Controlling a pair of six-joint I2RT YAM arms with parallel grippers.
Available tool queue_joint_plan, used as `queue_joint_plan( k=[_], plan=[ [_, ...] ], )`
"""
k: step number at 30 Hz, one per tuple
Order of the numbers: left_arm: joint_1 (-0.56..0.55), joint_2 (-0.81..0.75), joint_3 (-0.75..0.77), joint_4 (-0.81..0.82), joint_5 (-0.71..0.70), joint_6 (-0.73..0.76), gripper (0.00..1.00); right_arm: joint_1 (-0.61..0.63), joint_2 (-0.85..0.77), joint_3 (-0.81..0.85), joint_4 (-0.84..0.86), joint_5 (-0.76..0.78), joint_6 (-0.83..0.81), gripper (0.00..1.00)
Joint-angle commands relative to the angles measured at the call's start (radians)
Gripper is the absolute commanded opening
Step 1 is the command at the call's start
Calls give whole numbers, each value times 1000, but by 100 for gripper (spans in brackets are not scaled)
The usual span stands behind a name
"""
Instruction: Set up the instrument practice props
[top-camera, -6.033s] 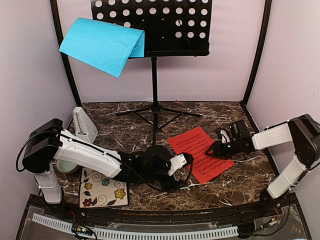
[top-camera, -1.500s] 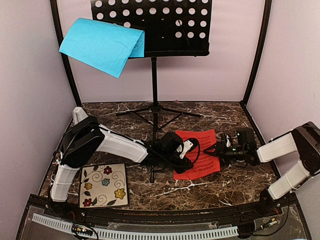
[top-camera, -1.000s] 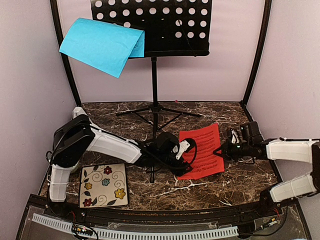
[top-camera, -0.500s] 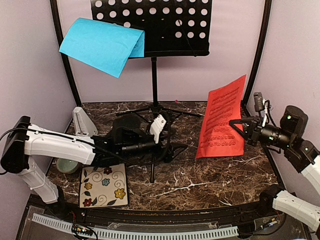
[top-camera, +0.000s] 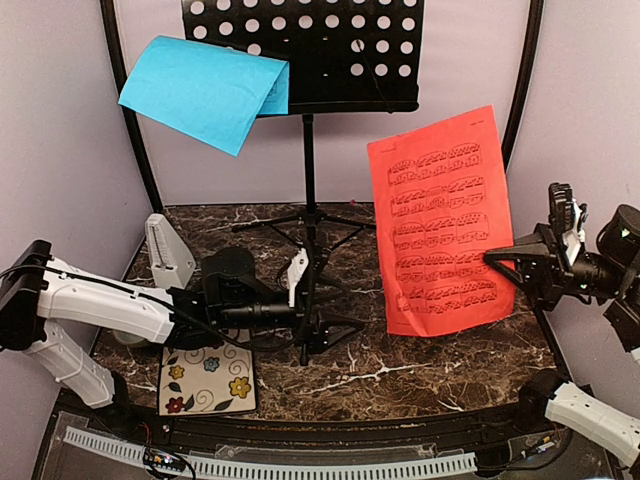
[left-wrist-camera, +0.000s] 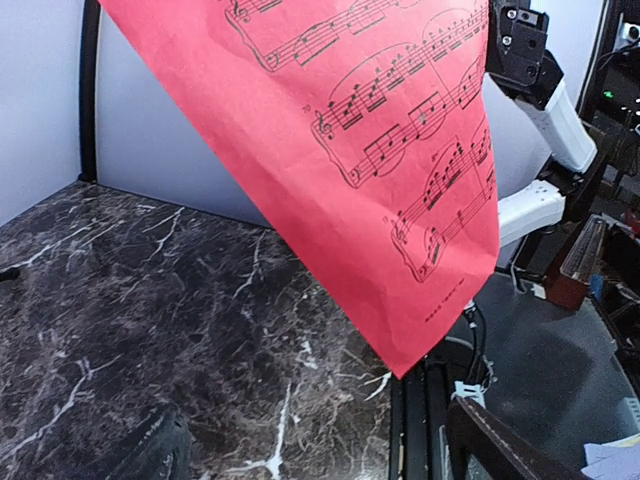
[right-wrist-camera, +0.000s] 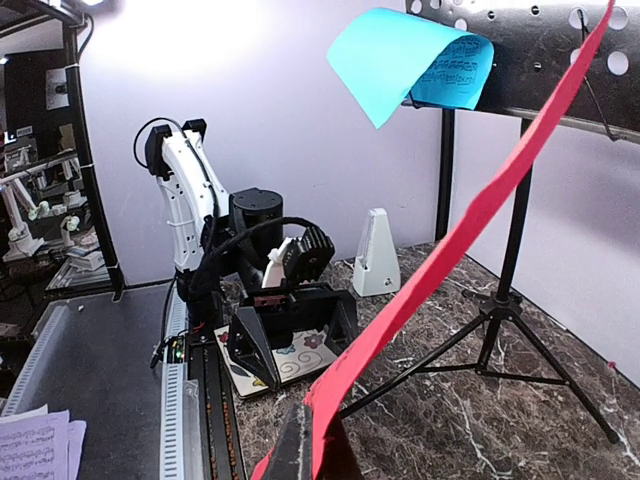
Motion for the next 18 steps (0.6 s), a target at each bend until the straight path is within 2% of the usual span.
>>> queue_joint_plan(
  k=[1,8,11,13,18],
  plan=[
    [0,60,50,201,132,-111,92,16,-23,36,-39,-43,-40,0],
    [2,160,182,415,284,-217,93,29,-44,41,-79,-24,-78,0],
    [-3,148,179,495,307,-241,87,29,-56,42,-93,6,-83,0],
    [-13,123,190,457,269,-211,76,28,-58,40,-93,13,-82,0],
    [-63,41,244,279,47,-54,30,29,-57,1,-3,28,-34,0]
  ],
)
